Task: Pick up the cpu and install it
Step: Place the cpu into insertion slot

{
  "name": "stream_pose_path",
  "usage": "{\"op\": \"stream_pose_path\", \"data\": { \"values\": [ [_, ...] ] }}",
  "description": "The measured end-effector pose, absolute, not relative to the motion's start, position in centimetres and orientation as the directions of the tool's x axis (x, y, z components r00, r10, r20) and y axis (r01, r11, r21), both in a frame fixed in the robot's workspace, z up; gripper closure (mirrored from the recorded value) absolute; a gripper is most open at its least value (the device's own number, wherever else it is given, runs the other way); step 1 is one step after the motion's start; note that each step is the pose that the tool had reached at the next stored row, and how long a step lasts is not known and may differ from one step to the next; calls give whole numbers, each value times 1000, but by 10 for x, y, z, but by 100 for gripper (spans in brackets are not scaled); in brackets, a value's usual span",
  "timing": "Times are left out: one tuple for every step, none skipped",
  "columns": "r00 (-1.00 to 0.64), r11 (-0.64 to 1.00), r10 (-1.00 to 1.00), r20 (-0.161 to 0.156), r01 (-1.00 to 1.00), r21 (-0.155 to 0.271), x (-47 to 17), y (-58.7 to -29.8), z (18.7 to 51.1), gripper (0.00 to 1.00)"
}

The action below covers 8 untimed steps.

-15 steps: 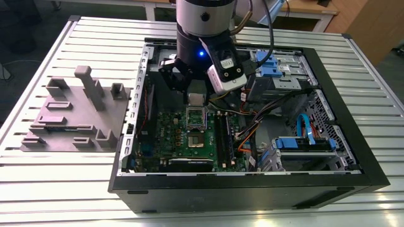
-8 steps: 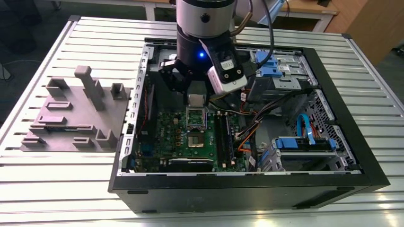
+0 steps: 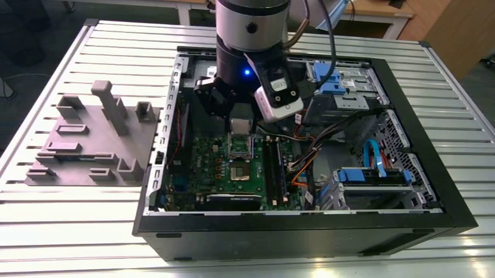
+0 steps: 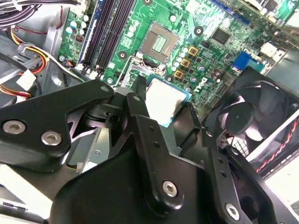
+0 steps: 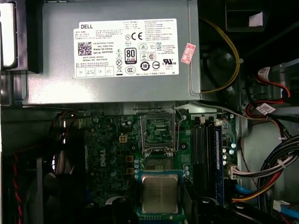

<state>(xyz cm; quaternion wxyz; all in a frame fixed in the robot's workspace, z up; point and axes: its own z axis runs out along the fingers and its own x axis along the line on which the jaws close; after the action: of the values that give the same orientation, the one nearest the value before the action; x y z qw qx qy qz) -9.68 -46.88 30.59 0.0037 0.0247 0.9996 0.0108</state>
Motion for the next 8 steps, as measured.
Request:
{"op": "stream_pose_path", "data": {
  "values": [
    [-999, 999, 44, -7, 43, 22, -97, -469, 305, 53],
    [-999, 999, 39, -7, 38, 22, -97, -469, 304, 53],
    [-999, 999, 37, -7, 37, 22, -96, -469, 303, 53],
    [-999, 999, 37, -7, 37, 22, -96, -469, 302, 53],
    [-999, 999, 37, -7, 37, 22, -95, -469, 300, 53],
    [-999, 999, 37, -7, 37, 23, -95, -469, 299, 53],
    [-999, 999, 37, -7, 37, 23, -95, -469, 297, 53],
    [-999, 999, 37, -7, 37, 24, -94, -469, 296, 53]
  ]
}}
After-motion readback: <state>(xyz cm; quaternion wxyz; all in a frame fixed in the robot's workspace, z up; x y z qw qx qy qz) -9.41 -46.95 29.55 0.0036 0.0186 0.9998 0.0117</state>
